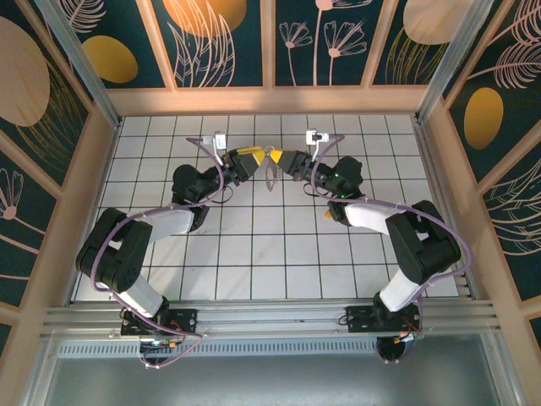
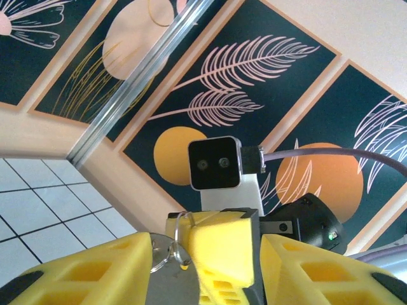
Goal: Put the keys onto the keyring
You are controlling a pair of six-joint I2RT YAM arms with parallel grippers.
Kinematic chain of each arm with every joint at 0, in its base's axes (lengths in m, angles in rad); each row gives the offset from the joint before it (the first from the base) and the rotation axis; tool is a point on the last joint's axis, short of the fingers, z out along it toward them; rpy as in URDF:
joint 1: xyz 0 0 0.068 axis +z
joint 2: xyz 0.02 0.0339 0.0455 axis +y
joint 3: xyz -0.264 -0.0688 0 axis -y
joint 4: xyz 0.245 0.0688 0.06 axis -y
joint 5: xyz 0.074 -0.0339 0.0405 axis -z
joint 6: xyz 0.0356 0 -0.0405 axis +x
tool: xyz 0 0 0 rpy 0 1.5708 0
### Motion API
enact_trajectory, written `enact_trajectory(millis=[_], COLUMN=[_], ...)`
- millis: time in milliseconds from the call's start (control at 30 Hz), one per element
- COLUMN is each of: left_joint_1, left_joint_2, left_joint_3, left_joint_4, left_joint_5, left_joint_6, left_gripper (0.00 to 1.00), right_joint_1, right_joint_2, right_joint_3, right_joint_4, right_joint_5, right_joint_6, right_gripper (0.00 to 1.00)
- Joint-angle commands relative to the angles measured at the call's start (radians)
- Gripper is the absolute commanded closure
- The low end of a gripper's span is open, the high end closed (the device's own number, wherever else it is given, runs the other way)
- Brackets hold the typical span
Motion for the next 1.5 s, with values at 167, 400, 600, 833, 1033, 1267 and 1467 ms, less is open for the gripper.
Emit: enact_trajectory(millis=[167, 400, 600, 833, 1033, 1267, 1467], left_joint_1=[-0.005, -0.005, -0.005, -0.006, -0.006, -0.007, -0.007], left_joint_2=[0.022, 0.035, 0.042, 0.048, 0.057, 0.067, 0.073], left_joint_3=[0.026, 0.022, 0.023, 0.025, 0.029, 0.038, 0.041], left_joint_4=[0.078, 0.089, 0.099, 0.101, 0.103, 0.107, 0.11], left_joint_5=[0.031, 0.033, 0.036, 0.042, 0.041, 0.047, 0.05], left_joint_6=[-0.028, -0.034, -0.04, -0.042, -0.042, -0.044, -0.046], left_gripper=[0.57, 0.59, 0.64, 0.72, 0.79, 0.85, 0.96], right_joint_1=[0.018, 0.023, 0.026, 0.026, 0.029, 0.034, 0.034], right_joint_2=[0.017, 0.023, 0.03, 0.033, 0.034, 0.032, 0.031], right_joint_3=[0.043, 0.053, 0.058, 0.058, 0.06, 0.058, 0.057], right_joint_4=[0.073, 0.071, 0.069, 0.067, 0.065, 0.055, 0.051], right_joint_5=[0.004, 0.002, -0.001, -0.002, -0.01, -0.013, -0.015], right_joint_6=[0.016, 0.015, 0.012, 0.011, 0.01, 0.001, -0.001], right_gripper=[1.0, 1.0, 1.0, 1.0, 1.0, 1.0, 1.0])
